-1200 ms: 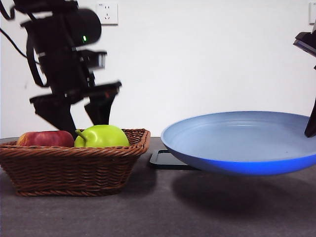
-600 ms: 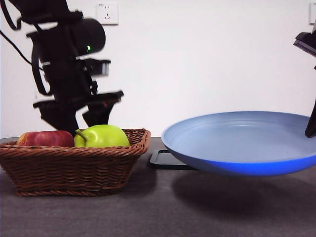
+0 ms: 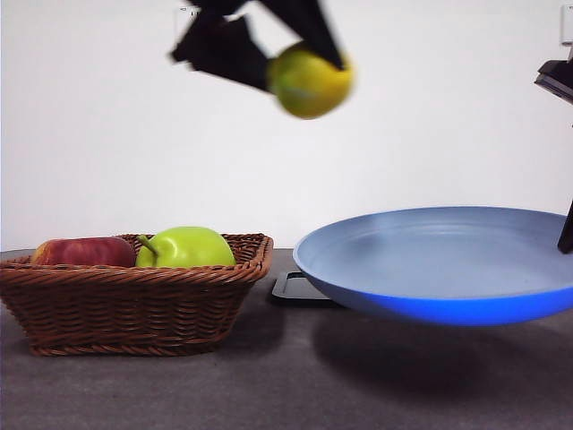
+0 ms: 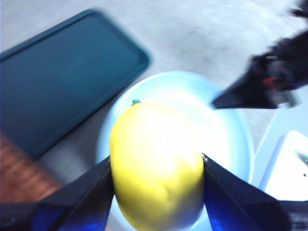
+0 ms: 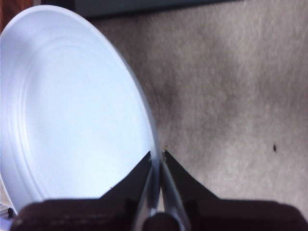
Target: Take the lemon from the basket,put the lemon in the plate,hand out the plate
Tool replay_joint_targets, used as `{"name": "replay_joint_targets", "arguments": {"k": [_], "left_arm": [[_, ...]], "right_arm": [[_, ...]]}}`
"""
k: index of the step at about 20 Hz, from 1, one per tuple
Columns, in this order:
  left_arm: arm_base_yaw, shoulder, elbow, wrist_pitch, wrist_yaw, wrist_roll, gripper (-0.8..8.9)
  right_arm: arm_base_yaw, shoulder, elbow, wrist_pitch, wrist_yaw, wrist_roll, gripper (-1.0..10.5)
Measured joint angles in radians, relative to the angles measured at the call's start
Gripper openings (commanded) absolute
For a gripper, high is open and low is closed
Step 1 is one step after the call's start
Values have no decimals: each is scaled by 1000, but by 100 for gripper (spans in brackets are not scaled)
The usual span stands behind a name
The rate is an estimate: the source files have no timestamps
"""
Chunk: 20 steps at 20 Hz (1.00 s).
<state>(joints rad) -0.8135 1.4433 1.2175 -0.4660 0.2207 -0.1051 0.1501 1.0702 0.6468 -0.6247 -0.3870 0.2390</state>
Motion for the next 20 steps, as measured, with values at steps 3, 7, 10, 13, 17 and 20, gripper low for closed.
{"name": "replay_joint_targets", "arguments": {"k": [3, 7, 10, 13, 17, 20], "left_arm": [[-115, 47, 0, 59, -95, 8, 179], [-167, 128, 0, 74, -114, 18, 179], [-182, 176, 0, 59, -114, 19, 179], [-187, 206, 0, 53, -114, 19, 180], [-188, 238, 0, 23, -114, 31, 200], [-192, 243, 0, 15, -115, 42, 309]], "right_arm": [[0, 0, 0, -26, -46, 0, 3], [0, 0, 0, -37, -130, 0, 3], [0, 0, 0, -58, -130, 0, 3], [0, 0, 0, -62, -130, 0, 3], [0, 0, 0, -64, -130, -3, 3], [0, 0, 0, -70, -125, -4, 3]]}}
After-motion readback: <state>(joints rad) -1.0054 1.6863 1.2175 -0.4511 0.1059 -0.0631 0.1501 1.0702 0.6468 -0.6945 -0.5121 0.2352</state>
